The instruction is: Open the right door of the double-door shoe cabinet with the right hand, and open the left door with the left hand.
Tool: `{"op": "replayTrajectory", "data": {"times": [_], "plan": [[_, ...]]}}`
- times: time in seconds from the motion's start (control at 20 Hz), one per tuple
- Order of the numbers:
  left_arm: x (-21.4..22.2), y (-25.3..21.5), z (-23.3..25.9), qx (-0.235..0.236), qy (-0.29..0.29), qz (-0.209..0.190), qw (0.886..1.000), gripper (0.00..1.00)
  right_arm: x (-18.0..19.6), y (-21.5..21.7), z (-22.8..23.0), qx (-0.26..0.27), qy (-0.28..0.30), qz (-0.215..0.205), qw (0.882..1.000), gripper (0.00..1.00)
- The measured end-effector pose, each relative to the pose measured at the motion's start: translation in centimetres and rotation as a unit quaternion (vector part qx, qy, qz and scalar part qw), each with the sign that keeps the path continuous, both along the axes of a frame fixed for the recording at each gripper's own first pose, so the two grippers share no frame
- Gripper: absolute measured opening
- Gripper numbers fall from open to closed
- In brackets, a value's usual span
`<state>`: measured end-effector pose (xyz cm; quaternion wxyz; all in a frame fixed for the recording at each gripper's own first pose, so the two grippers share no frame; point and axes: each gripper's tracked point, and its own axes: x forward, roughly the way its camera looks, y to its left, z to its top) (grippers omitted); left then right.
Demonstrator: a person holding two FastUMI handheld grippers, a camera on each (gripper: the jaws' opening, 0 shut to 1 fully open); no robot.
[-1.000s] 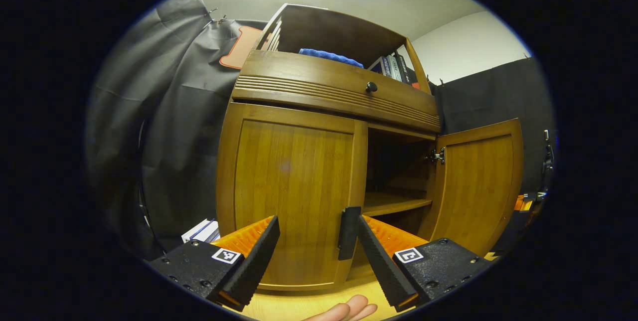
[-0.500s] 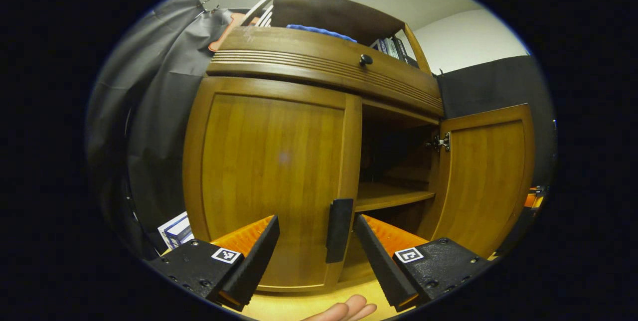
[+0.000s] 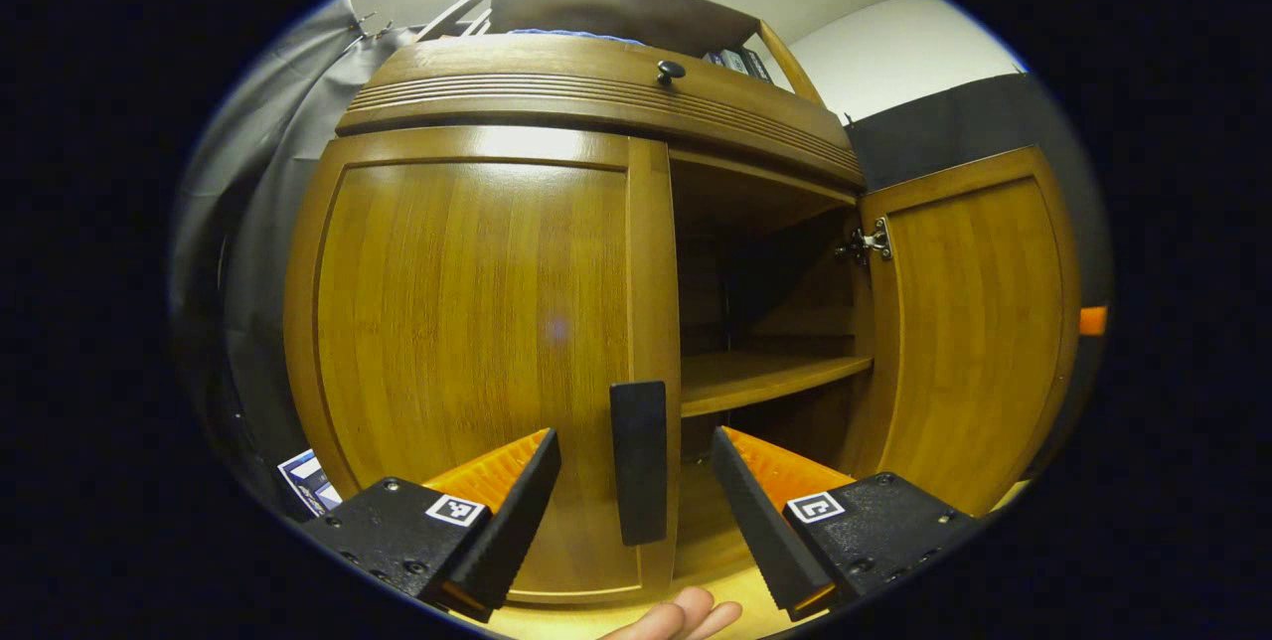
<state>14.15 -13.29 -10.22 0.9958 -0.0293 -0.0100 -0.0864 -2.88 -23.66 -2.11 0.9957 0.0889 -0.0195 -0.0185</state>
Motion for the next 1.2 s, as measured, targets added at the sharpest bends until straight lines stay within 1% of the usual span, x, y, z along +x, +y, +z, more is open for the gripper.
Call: {"op": "replayTrajectory", "data": {"times": [0.05, 0.1, 0.15, 0.2, 0.25, 0.3, 0.35, 0.45, 0.5, 0.55, 0.6, 0.65, 0.7, 0.75, 0.8, 0.85, 0.9, 0.95, 1.0, 1.1, 1.15, 1.2], "plan": [[0.3, -0.3, -0.2, 0.002, -0.002, -0.003, 1.0, 0.93, -0.7, 0.5, 1.0, 0.015, -0.014, 0.005, 1.0, 0.94], [0.4, -0.5, -0.4, 0.006, 0.0, -0.007, 1.0, 0.92, -1.3, 0.6, 1.6, 0.019, -0.023, 0.006, 1.0, 0.98], [0.5, -0.6, -0.6, 0.008, -0.002, -0.008, 1.0, 0.89, -1.8, 1.0, 2.0, 0.013, -0.027, 0.006, 1.0, 0.98], [0.8, -0.2, -0.6, 0.005, -0.006, 0.001, 1.0, 0.84, -2.4, 2.0, 2.4, 0.002, -0.029, 0.009, 1.0, 0.98], [1.2, 0.0, -0.7, 0.002, -0.01, 0.002, 1.0, 0.74, -2.8, 3.3, 2.7, -0.012, -0.031, 0.015, 0.999, 1.0], [0.9, -0.4, -0.8, -0.002, -0.01, -0.01, 1.0, 0.64, -3.1, 5.1, 2.9, -0.028, -0.032, 0.021, 0.999, 0.98], [1.4, -1.1, -1.2, 0.003, 0.0, -0.013, 1.0, 0.54, -3.4, 6.6, 3.1, -0.043, -0.034, 0.026, 0.998, 0.98], [1.7, -1.2, -0.8, 0.011, -0.011, -0.01, 1.0, 0.34, -4.3, 9.9, 3.3, -0.069, -0.035, 0.045, 0.996, 0.98], [1.7, -1.1, -0.9, 0.013, -0.007, -0.007, 1.0, 0.34, -4.7, 11.8, 3.2, -0.084, -0.033, 0.057, 0.994, 0.98], [1.6, -1.0, -0.9, 0.014, -0.009, -0.006, 1.0, 0.37, -5.1, 13.2, 3.1, -0.098, -0.03, 0.063, 0.993, 0.98], [1.6, -1.0, -0.9, 0.016, -0.007, -0.005, 1.0, 0.36, -5.4, 14.3, 3.0, -0.107, -0.024, 0.067, 0.992, 0.98], [1.8, -1.1, -0.9, 0.02, -0.008, -0.006, 1.0, 0.34, -5.8, 15.4, 2.9, -0.112, -0.02, 0.071, 0.991, 0.98], [2.3, -1.0, -1.4, 0.026, -0.002, -0.009, 1.0, 0.36, -6.2, 16.6, 2.9, -0.112, -0.017, 0.076, 0.991, 0.98], [3.0, -1.2, -2.9, 0.032, 0.023, -0.011, 0.999, 0.38, -6.5, 17.7, 3.0, -0.112, -0.019, 0.081, 0.99, 0.99], [3.2, -1.0, -4.4, 0.03, 0.06, -0.004, 0.998, 0.39, -6.8, 18.5, 3.2, -0.118, -0.023, 0.085, 0.989, 0.99], [2.7, -1.4, -3.9, 0.041, 0.048, -0.009, 0.998, 0.41, -7.2, 19.1, 3.5, -0.126, -0.028, 0.088, 0.988, 0.99], [3.0, -1.2, -3.1, 0.037, 0.014, -0.008, 0.999, 0.42, -7.4, 19.5, 3.6, -0.137, -0.031, 0.088, 0.986, 0.99], [2.9, -1.4, -3.4, 0.042, 0.023, -0.009, 0.999, 0.37, -7.6, 19.7, 3.6, -0.146, -0.032, 0.088, 0.985, 1.0], [2.8, -1.3, -3.6, 0.046, 0.026, -0.013, 0.998, 0.32, -7.7, 19.8, 3.7, -0.151, -0.032, 0.087, 0.984, 0.99], [1.8, -1.5, -3.1, 0.035, 0.036, -0.032, 0.998, 0.31, -7.9, 20.3, 3.8, -0.153, -0.032, 0.094, 0.983, 0.99], [1.2, -1.6, -2.8, 0.027, 0.037, -0.042, 0.998, 0.33, -7.9, 20.4, 3.8, -0.152, -0.031, 0.094, 0.983, 0.94], [0.4, -1.8, -2.7, 0.023, 0.039, -0.052, 0.998, 0.33, -8.1, 20.3, 3.7, -0.151, -0.029, 0.09, 0.984, 0.99]]}}
